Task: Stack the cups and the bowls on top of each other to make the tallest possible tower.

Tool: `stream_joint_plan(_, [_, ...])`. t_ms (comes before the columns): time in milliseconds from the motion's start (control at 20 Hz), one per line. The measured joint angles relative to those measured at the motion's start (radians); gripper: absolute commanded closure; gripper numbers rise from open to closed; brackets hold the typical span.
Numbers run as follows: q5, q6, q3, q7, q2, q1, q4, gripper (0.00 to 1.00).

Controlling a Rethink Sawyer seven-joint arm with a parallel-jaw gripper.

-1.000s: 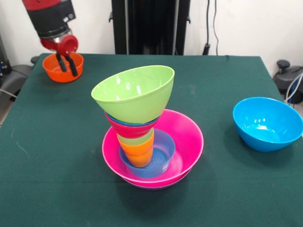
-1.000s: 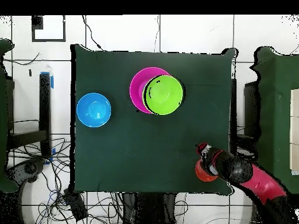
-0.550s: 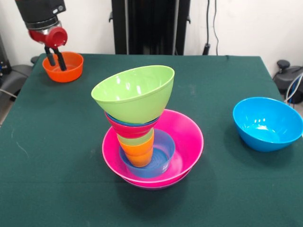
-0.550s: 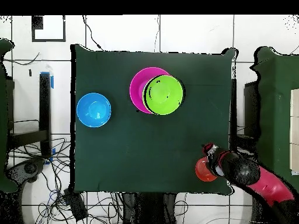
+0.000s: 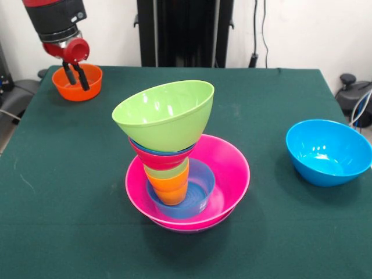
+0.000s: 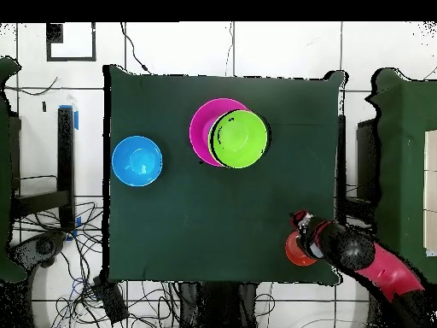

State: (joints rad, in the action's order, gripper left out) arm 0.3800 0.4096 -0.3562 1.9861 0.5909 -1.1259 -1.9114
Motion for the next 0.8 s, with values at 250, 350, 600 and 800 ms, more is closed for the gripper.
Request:
stream_joint_plan(250, [0.0,0.0,0.0,0.0,-0.002,-0.008,-0.003,0.0])
stream_joint_plan(350, [0.0,0.0,0.0,0.0,-0.001,-0.013,-0.004,0.0])
stream_joint_plan(600, [0.0,0.0,0.0,0.0,0.012,-0.033,-0.005,0.0])
stream_joint_plan(800, [0.0,0.0,0.0,0.0,0.014,-0.056,-0.005,0.0])
